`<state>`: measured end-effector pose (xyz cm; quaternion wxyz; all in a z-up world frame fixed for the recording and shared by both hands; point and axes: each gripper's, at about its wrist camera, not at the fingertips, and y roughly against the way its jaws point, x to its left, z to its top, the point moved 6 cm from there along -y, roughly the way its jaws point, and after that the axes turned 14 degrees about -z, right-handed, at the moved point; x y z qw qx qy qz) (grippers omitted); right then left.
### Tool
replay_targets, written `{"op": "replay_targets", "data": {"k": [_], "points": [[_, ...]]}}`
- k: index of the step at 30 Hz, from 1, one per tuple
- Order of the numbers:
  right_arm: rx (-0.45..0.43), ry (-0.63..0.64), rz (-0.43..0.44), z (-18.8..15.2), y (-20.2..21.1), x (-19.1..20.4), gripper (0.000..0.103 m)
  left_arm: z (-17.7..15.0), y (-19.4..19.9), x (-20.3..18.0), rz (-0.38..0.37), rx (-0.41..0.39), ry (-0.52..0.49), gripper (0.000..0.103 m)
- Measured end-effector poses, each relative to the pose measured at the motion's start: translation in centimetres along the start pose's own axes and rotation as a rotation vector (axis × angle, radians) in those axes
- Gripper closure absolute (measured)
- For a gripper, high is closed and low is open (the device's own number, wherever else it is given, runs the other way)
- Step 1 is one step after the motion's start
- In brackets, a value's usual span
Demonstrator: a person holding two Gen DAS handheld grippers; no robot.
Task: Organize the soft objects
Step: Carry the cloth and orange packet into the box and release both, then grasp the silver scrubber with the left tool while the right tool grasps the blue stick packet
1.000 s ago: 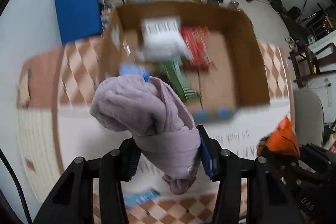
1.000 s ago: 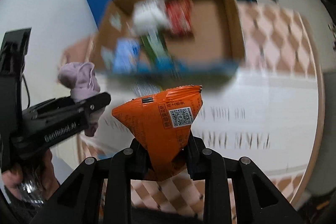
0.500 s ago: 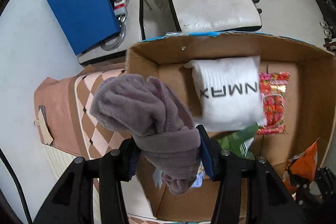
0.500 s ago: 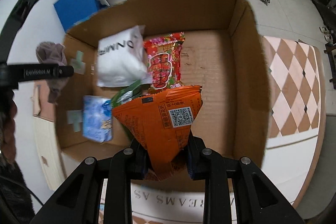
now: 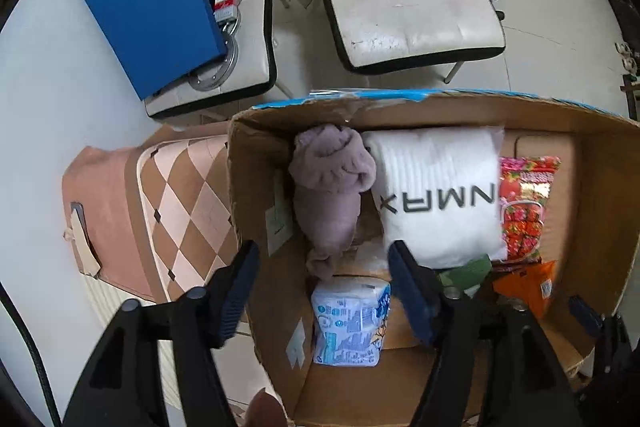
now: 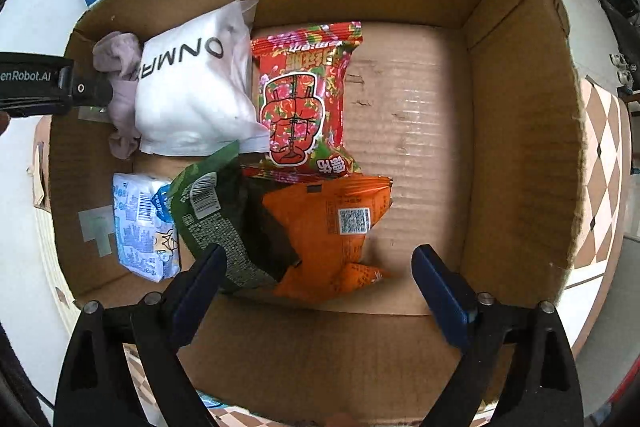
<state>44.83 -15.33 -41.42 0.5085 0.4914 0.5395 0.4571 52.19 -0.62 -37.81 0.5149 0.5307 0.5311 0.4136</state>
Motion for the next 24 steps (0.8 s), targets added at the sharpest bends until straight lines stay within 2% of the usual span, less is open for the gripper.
{"op": "replay_targets", "data": {"k": [3, 4, 5, 8, 14, 16, 21, 24], "points": [[-0.017, -0.009, -0.017, 0.1, 0.8, -0.2, 0.005, -0.7, 1.2, -0.5, -0.009, -0.035, -0.011, 0.028], [-0.023, -0.017, -0.019, 0.0, 1.1, -0.4, 0.000, -0.8, 1.4, -0.6, -0.012, -0.043, -0.015, 0.027], [-0.029, -0.021, -0.019, 0.0, 1.4, -0.5, 0.000, -1.4, 2.0, -0.9, -0.018, -0.059, -0.017, 0.026], [-0.050, -0.033, -0.022, -0.4, 2.7, -0.8, 0.000, -3.2, 3.4, -1.2, -0.044, -0.105, -0.012, 0.004], [-0.162, -0.026, -0.015, -2.8, 6.9, -1.1, 0.000, -8.5, 5.9, -1.1, -0.057, -0.200, -0.013, 0.003], [-0.201, -0.007, 0.003, -4.2, 8.6, -1.4, 0.000, -10.8, 6.7, -0.8, -0.054, -0.242, -0.019, 0.003], [-0.272, 0.082, 0.069, -10.2, 11.5, -1.4, 0.000, -19.9, 6.5, -0.8, 0.050, -0.335, -0.090, 0.003], [-0.286, 0.130, 0.070, -13.9, 10.9, -1.5, 0.000, -26.2, 2.9, -0.7, 0.132, -0.301, -0.146, 0.003]]}}
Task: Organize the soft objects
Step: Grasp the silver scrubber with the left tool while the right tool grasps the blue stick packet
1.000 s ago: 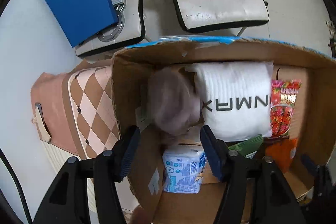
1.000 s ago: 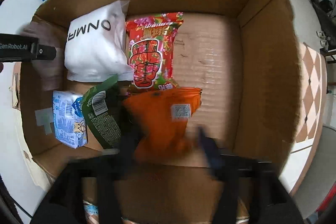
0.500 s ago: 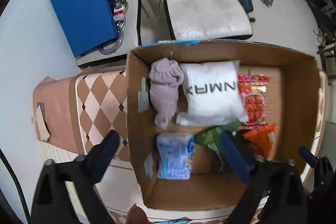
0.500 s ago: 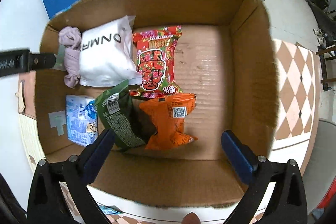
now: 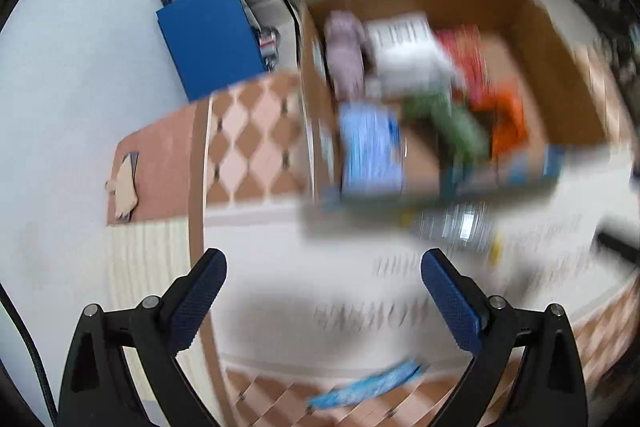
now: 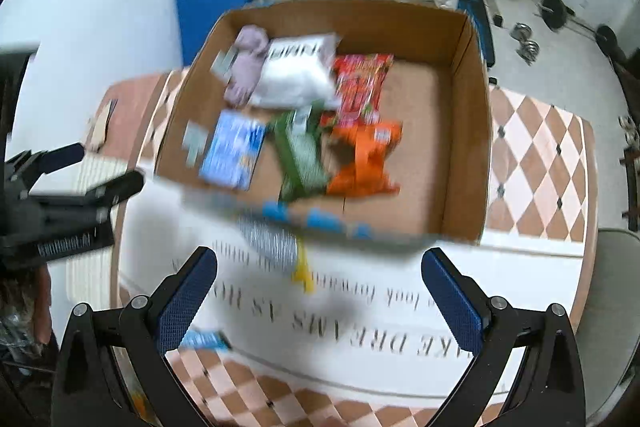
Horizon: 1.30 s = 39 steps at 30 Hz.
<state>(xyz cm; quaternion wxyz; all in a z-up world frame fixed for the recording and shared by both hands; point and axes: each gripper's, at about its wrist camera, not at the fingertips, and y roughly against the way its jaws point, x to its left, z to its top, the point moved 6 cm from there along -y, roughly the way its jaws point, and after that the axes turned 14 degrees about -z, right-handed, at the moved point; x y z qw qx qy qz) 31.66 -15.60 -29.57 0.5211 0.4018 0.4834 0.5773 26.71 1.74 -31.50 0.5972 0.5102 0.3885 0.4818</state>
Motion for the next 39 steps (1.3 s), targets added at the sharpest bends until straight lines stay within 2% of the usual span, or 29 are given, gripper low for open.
{"op": "replay_targets", "data": {"k": [3, 6, 10, 12, 15, 18, 20, 21, 23, 25, 28, 30, 31, 32, 34, 36, 39], "points": [[0.004, 0.061, -0.034, -3.4, -1.1, 0.8, 0.000, -6.4, -3.6, -1.0, 0.038, 0.113, -0.078, 0.003], [0.031, 0.135, -0.059, -5.6, -3.7, 2.1, 0.000, -11.2, -7.2, -1.3, 0.054, 0.217, -0.123, 0.004], [0.028, 0.208, -0.073, -6.5, -7.1, 4.7, 0.000, -15.3, -10.8, -1.1, 0.056, 0.299, -0.130, 0.004], [0.021, 0.247, -0.098, -6.4, -8.4, 6.2, 0.003, -16.2, -12.1, -0.6, 0.047, 0.321, -0.090, 0.004], [0.027, 0.286, -0.120, -5.8, -10.7, 8.3, 0.010, -16.7, -12.4, 0.9, -0.040, 0.323, 0.078, 0.004], [0.048, 0.285, -0.156, -5.1, -13.0, 9.4, 0.026, -16.3, -11.8, 2.5, -0.094, 0.299, 0.227, 0.004], [0.057, 0.272, -0.198, -4.8, -14.4, 9.6, 0.060, -15.8, -11.1, 3.7, -0.119, 0.272, 0.304, 0.004], [0.064, 0.264, -0.218, -4.7, -15.0, 9.6, 0.062, -15.6, -10.8, 4.2, -0.127, 0.264, 0.336, 0.004], [0.077, 0.223, -0.197, -5.1, -15.4, 9.7, 0.071, -15.0, -10.3, 5.3, -0.151, 0.249, 0.405, 0.004], [0.084, 0.197, -0.161, -5.9, -14.9, 10.1, 0.075, -14.4, -9.9, 6.2, -0.183, 0.235, 0.464, 0.004], [0.149, 0.161, -0.022, -8.3, -13.8, 11.8, 0.075, -12.8, -9.8, 6.8, -0.262, 0.232, 0.548, 0.004], [0.188, 0.145, 0.062, -9.5, -13.4, 12.7, 0.070, -11.7, -9.8, 6.8, -0.303, 0.237, 0.579, 0.004], [0.217, 0.121, 0.104, -10.2, -13.2, 12.9, 0.058, -10.9, -9.9, 6.5, -0.331, 0.241, 0.587, 0.004], [0.241, 0.085, 0.142, -10.7, -13.2, 12.8, 0.040, -9.9, -10.0, 5.9, -0.366, 0.247, 0.598, 0.004], [0.255, -0.036, 0.203, -11.4, -13.0, 11.1, 0.033, -8.3, -10.4, 4.8, -0.403, 0.263, 0.596, 0.004], [0.244, -0.100, 0.177, -11.7, -13.0, 9.2, 0.033, -6.6, -11.0, 3.5, -0.415, 0.278, 0.579, 0.004], [0.257, -0.179, 0.110, -12.4, -13.4, 5.9, 0.033, -4.8, -13.0, 0.6, -0.409, 0.348, 0.522, 0.004]]}}
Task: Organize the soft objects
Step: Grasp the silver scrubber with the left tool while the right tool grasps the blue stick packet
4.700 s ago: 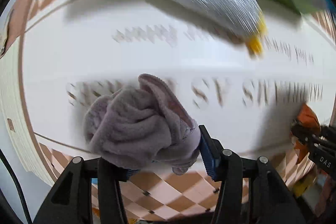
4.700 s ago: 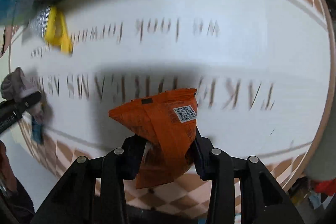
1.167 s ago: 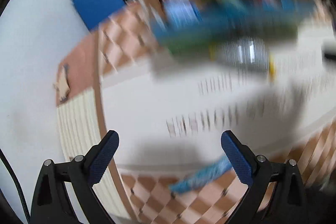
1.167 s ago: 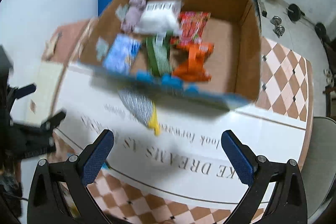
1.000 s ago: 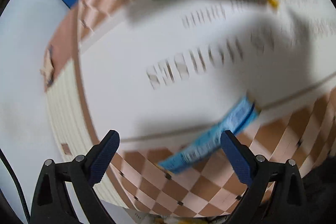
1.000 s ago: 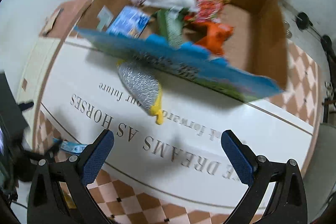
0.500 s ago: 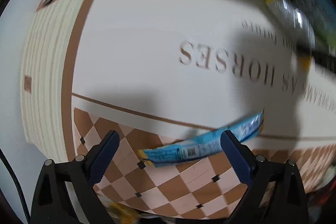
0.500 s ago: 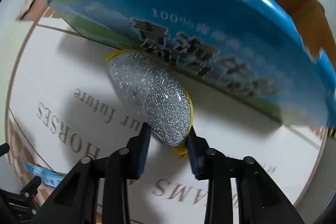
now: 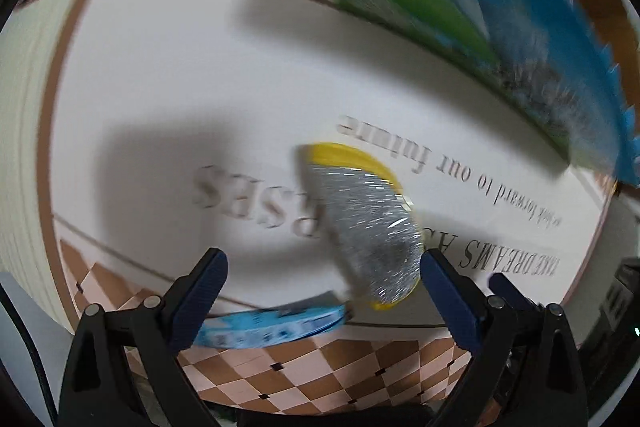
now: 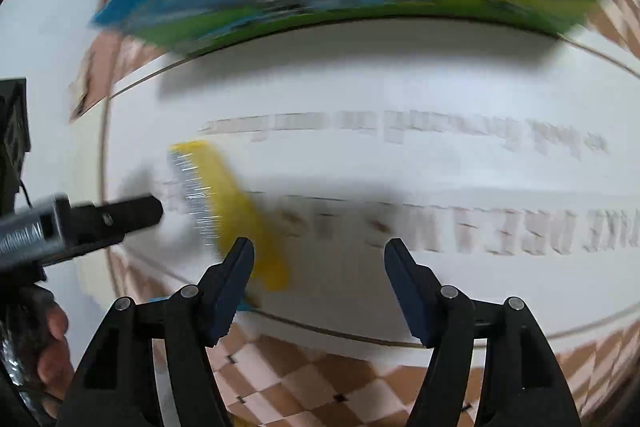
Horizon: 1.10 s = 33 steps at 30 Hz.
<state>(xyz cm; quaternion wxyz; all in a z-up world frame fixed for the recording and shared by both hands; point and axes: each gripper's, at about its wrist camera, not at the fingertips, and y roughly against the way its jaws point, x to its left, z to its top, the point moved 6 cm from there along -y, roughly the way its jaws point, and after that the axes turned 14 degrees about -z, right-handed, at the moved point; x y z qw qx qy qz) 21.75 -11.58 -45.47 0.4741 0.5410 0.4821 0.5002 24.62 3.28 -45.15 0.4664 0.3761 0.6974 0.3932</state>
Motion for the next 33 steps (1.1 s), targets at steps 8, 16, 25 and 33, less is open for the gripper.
{"op": "replay_targets", "data": {"k": [8, 16, 25, 33], "points": [[0.085, -0.226, -0.033, -2.3, -1.0, -5.6, 0.033, 1.0, -2.9, -0.6, 0.173, 0.113, -0.093, 0.060], [0.297, -0.338, 0.151, -7.8, -2.0, 0.6, 0.033, -0.4, 5.7, 6.4, 0.451, -0.067, -0.150, 0.060], [0.580, -0.459, 0.160, -13.0, -7.5, 9.4, 0.033, -5.1, 9.3, 16.2, 0.493, -0.103, 0.008, 0.060], [0.482, -0.321, -0.045, -11.2, -8.6, 11.9, 0.067, -7.1, 7.5, 19.3, 0.485, -0.079, 0.064, 0.060]]}}
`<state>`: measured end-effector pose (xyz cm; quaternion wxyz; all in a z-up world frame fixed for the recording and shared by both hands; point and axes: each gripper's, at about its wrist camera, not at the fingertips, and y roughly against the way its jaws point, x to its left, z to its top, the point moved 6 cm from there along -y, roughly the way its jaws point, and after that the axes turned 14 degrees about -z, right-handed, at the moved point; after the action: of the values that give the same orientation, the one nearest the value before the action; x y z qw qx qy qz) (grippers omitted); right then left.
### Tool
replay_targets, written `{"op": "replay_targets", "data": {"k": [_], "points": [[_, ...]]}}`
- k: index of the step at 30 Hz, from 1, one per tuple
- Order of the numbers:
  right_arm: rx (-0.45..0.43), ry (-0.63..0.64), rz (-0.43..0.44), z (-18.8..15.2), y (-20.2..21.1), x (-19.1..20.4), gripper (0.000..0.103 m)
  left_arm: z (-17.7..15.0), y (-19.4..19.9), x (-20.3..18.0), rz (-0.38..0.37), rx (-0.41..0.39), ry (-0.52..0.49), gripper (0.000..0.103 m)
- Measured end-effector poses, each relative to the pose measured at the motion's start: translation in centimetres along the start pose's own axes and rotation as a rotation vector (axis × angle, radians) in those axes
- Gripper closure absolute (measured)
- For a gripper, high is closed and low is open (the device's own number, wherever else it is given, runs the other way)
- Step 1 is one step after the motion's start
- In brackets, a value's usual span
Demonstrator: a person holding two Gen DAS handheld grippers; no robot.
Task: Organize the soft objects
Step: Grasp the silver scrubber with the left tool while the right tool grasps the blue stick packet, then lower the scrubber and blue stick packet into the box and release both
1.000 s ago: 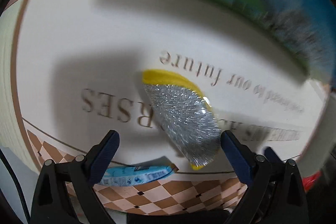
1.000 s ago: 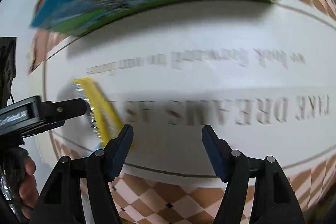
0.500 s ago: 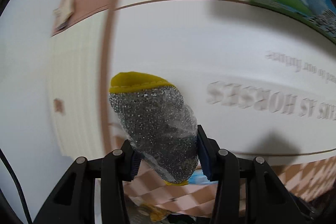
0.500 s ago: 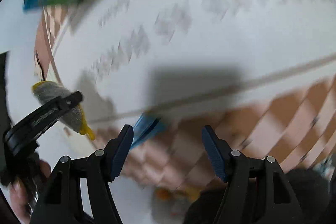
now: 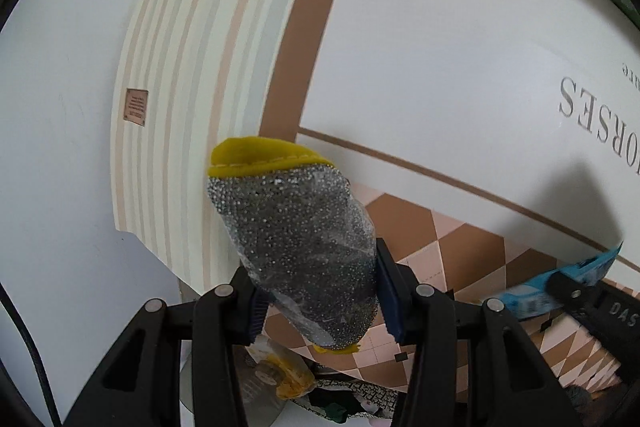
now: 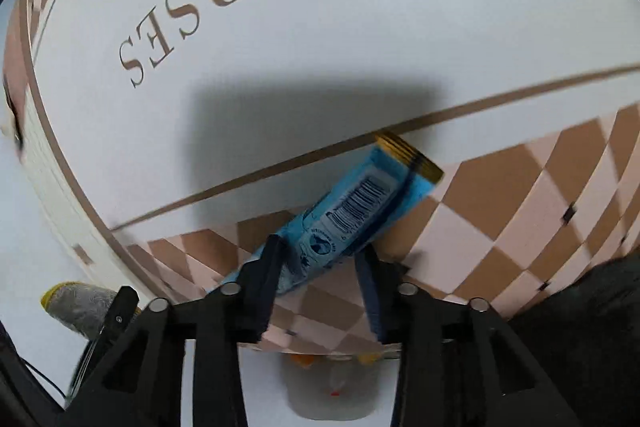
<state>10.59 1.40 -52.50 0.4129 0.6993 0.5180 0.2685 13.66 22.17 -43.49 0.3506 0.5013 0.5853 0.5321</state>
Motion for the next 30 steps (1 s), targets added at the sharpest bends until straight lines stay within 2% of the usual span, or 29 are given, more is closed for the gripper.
{"op": "replay_targets", "data": {"k": [3, 6, 9, 13, 18, 21, 22, 24, 25, 26, 27, 30], "points": [[-0.053, 0.092, -0.073, 0.6, 0.8, -0.5, 0.070, 0.6, -0.6, -0.3, -0.028, -0.001, -0.018, 0.060], [-0.128, 0.217, -0.114, 1.8, 2.0, -2.0, 0.072, -1.0, -1.6, -2.6, -0.065, -0.003, -0.050, 0.060], [-0.150, 0.298, -0.149, 3.2, 2.9, -4.9, 0.073, -1.4, -2.3, -5.8, -0.097, 0.007, -0.102, 0.060], [-0.193, 0.404, -0.260, 5.1, 4.2, -9.7, 0.074, -1.9, -2.9, -11.2, -0.145, 0.025, -0.185, 0.060], [-0.302, 0.532, -0.457, 6.8, 5.9, -13.8, 0.075, -2.3, -3.5, -17.2, -0.153, 0.039, -0.316, 0.057], [-0.304, 0.548, -0.470, 7.1, 6.6, -15.3, 0.072, -1.8, -3.2, -19.4, -0.133, 0.010, -0.359, 0.057], [-0.317, 0.533, -0.470, 7.1, 6.8, -15.7, 0.067, -1.7, -3.1, -20.0, -0.152, 0.006, -0.370, 0.056], [-0.346, 0.490, -0.452, 7.2, 7.4, -16.6, 0.047, -1.5, -3.2, -20.6, -0.195, 0.034, -0.361, 0.056], [-0.355, 0.467, -0.439, 7.4, 7.8, -17.3, 0.032, -1.3, -3.3, -20.7, -0.216, 0.046, -0.346, 0.056], [-0.366, 0.434, -0.416, 7.4, 8.2, -18.2, 0.028, -1.1, -3.4, -20.7, -0.231, 0.050, -0.332, 0.056], [-0.373, 0.412, -0.400, 7.7, 8.8, -20.4, 0.028, -1.0, -3.2, -21.0, -0.237, 0.053, -0.323, 0.055], [-0.352, 0.361, -0.373, 7.2, 8.0, -22.6, 0.028, -0.4, -3.4, -20.4, -0.270, 0.070, -0.288, 0.054]]}}
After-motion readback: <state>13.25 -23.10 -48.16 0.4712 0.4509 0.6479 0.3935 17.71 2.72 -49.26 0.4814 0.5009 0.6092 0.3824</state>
